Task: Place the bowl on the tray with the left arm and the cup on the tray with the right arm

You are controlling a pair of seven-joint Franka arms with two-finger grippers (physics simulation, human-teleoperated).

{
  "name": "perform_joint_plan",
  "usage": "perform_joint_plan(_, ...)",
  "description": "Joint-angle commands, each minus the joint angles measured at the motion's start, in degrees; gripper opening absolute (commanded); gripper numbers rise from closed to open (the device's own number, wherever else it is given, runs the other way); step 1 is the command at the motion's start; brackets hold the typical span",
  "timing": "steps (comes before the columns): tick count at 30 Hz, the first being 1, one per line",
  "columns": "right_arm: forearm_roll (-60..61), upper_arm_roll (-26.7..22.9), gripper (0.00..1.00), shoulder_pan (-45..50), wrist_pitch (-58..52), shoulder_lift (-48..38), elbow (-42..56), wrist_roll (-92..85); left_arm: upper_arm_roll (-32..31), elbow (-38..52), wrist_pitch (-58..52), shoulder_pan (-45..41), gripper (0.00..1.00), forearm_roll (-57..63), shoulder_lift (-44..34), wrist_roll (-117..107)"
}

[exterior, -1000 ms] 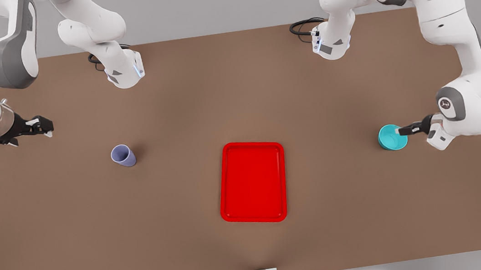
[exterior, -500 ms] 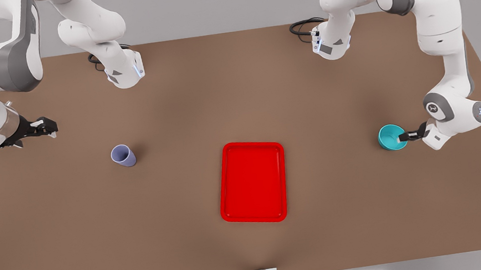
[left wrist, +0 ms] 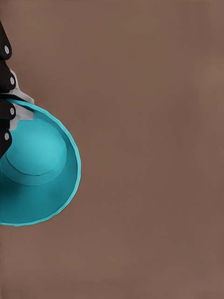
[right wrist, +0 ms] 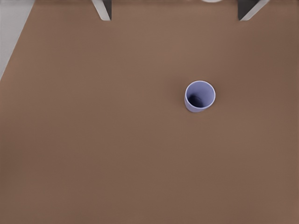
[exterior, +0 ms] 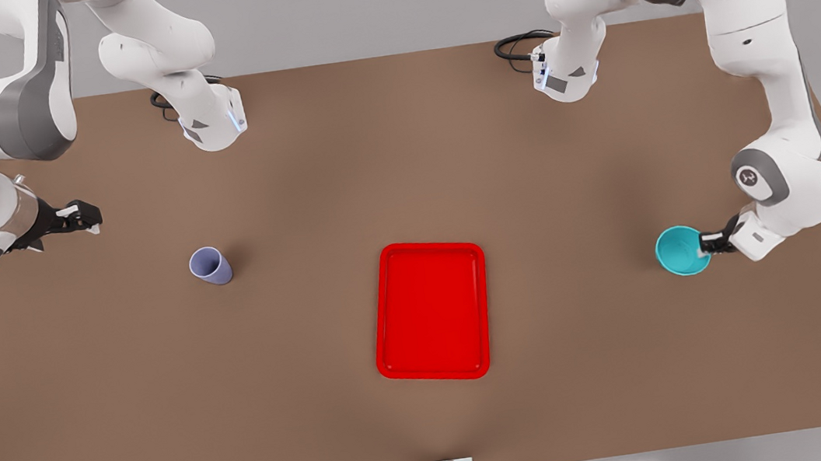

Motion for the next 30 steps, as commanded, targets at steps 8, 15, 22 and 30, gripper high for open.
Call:
perform_joint_plan(8, 0.03, -0.04, 1.0, 0.0, -0.21, 0.03, -0.12, -0.12, -1.82, 35.73, -9.94, -24.45, 0.21, 3.71, 16.53, -81.86)
perform_joint_plan(15, 0.03, -0.04, 1.0, 0.0, -0.21, 0.38, -0.03, -0.12, -10.17, 41.97, 2.11, -25.85, 0.21, 3.89, 23.64, -92.15)
perform_joint_plan(22, 3.98, 0.05, 1.0, 4.04, -0.3, 1.61, -2.93, 8.13, -13.34, 41.79, 5.54, -26.65, 0.21, 3.8, 25.23, -97.25)
perform_joint_plan(30, 10.93, 0.49, 1.0, 16.08, 7.96, 4.43, -13.3, 47.6, -13.34, 40.65, 5.36, -30.25, 0.57, 4.5, 26.28, -99.98)
